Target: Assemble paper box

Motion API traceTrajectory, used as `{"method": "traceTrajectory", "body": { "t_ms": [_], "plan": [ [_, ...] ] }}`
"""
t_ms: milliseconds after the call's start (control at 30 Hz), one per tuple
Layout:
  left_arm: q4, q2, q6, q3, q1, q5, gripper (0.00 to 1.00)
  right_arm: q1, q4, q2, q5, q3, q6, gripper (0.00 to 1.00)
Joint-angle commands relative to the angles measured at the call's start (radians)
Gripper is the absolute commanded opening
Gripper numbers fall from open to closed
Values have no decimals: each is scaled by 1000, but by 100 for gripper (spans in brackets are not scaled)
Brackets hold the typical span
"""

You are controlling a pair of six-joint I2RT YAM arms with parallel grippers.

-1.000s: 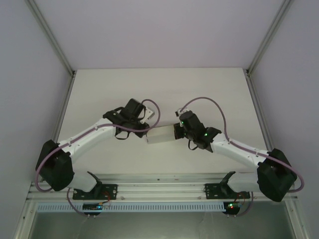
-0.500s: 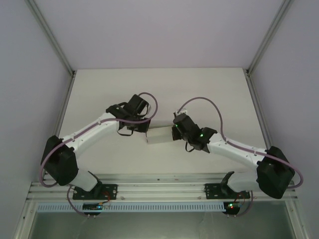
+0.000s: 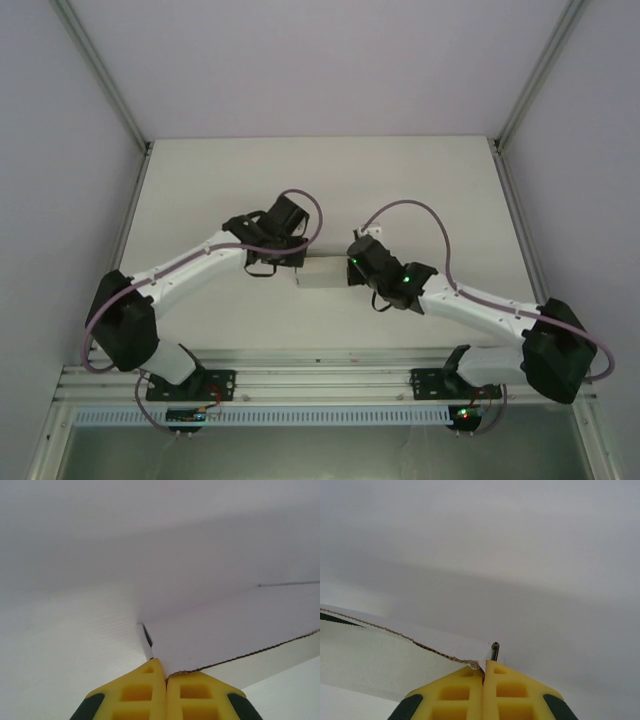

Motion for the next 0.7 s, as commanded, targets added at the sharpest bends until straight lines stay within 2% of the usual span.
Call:
{"method": "traceTrajectory", "body": {
  "t_ms": [0, 100, 200, 300, 467, 667],
  "plan": [
    [40, 12, 64, -84, -45, 16, 0, 7, -56, -2, -68, -81, -39, 0],
    [95, -16, 45, -167, -46, 4, 0, 10, 10, -18, -59, -115, -97, 0],
    [219, -46, 23, -262, -60, 20, 0, 21, 107, -24, -121, -181, -179, 0],
    [304, -76, 26, -349, -91, 5, 0, 24, 89, -25, -144, -205, -227, 0],
    [358, -114, 29, -447, -115, -10, 2, -18, 78, -64, -224, -262, -203, 0],
    [415, -128, 28, -505, -125, 3, 4, -31, 171, -80, -316, -331, -207, 0]
  ]
}}
